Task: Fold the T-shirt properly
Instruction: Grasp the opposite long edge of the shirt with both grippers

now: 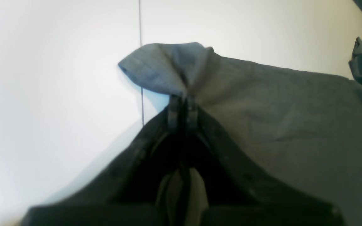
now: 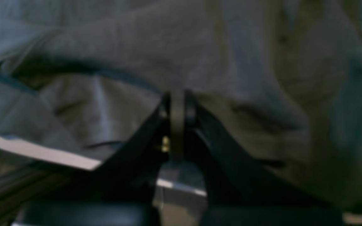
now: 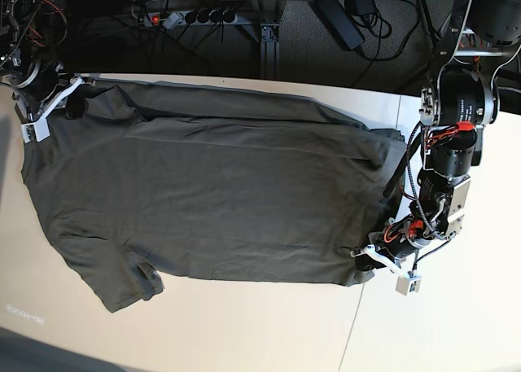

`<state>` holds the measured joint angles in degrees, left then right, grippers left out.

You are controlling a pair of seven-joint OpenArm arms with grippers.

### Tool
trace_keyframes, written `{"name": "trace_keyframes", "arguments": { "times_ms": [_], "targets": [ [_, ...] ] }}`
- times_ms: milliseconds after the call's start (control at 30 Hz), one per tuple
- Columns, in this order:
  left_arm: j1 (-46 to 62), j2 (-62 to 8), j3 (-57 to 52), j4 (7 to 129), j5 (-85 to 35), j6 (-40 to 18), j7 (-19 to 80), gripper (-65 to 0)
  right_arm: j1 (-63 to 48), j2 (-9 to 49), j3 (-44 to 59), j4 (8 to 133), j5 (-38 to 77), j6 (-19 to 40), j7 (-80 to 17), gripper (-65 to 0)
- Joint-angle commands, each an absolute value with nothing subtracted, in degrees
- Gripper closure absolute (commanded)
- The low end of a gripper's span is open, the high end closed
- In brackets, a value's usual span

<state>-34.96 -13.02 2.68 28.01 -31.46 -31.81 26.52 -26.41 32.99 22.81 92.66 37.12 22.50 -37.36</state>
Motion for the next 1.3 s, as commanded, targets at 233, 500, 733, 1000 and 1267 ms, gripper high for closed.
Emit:
{"name": "trace_keyframes", "arguments": {
  "times_ms": [233,500,733,1000,1267],
  "targets": [
    [-36.01,-13.15,2.79,28.32,-29.54,-32.36,29.36,0.0,-17.34,35.2,32.84,96.9,39.86,25.32,-35.73,0.0],
    [-35.88,-13.39,2.79,28.34,-28.18,-33.91,30.63,0.0,9.43,41.45,31.7,67.37,37.32,25.32,-32.73,0.0],
    [-35.68,-13.52,2.79,28.34,-28.25,-33.91,32.21,0.0,31.22,42.87,30.33,32.95,33.1,25.54,-26.35,-26.5],
    [-35.7,-13.5,2.79,28.38,-29.39,-33.91,32.53,0.0,37.78,39.38,18.7,17.67,30.35,25.52,-20.38,-31.5],
    [-35.68,-13.5,2.79,28.38,-30.35,-33.91,32.42,0.0,37.8,32.32,14.33,17.67,27.16,25.76,-18.98,-31.5]
  ]
}}
